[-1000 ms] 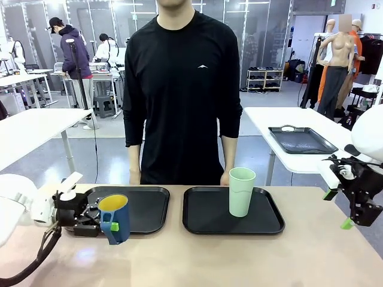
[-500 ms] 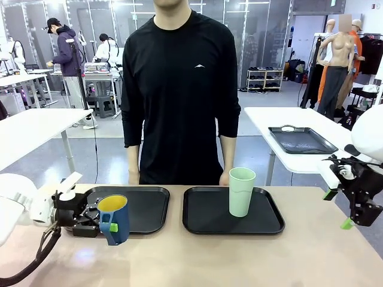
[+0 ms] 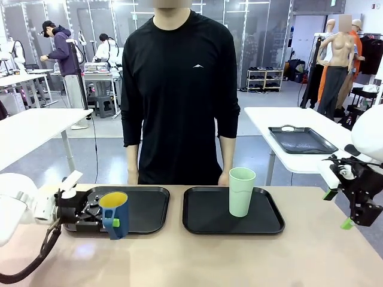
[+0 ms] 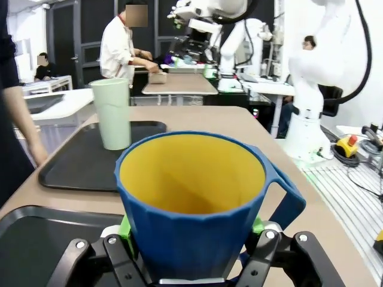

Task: Sort and store the cups by type.
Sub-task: Pick up the Handle plastic cup and place it into the empty Flat Tray.

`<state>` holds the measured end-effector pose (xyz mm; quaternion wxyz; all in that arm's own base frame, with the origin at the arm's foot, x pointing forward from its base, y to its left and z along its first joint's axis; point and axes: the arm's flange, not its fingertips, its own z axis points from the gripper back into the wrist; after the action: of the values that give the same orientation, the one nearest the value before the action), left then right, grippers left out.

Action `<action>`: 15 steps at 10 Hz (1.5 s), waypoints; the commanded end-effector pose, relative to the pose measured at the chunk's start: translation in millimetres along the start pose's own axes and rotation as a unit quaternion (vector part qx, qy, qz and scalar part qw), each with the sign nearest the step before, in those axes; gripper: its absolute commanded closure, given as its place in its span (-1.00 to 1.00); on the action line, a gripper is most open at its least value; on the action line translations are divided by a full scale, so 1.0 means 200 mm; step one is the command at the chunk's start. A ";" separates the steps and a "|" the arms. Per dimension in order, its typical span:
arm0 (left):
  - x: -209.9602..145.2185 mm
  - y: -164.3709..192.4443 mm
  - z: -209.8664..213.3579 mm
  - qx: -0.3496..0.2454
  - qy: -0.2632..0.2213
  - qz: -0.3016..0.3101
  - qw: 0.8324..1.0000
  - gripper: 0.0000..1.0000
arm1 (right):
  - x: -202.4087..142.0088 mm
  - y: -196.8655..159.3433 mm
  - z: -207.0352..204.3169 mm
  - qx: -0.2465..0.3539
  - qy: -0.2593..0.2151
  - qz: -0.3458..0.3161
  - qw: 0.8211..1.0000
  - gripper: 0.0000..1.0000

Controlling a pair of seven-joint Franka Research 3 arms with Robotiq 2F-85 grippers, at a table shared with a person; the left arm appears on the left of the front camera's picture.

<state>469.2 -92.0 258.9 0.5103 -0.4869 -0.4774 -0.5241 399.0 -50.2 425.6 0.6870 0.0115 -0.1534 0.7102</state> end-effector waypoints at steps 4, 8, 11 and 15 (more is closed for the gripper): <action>0.08 0.49 0.22 0.085 0.009 -0.037 0.996 -0.53 | 0.00 -0.01 0.00 -0.002 0.006 -0.003 1.000 -1.00; 0.11 0.65 0.28 0.052 -0.019 -0.021 0.998 -0.53 | 0.00 -0.01 0.00 -0.002 0.006 -0.003 1.000 -1.00; 0.10 0.67 0.29 0.055 -0.004 -0.033 0.998 -0.53 | 0.00 -0.01 0.00 -0.002 0.006 -0.003 1.000 -1.00; -0.03 0.72 0.27 0.042 0.024 -0.025 0.998 -0.53 | 0.00 -0.01 0.00 -0.002 0.006 -0.003 1.000 -1.00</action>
<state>604.2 -40.4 260.9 0.5270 -0.4427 -0.5091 -0.5169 399.1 -50.3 425.6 0.6870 0.0115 -0.1534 0.7102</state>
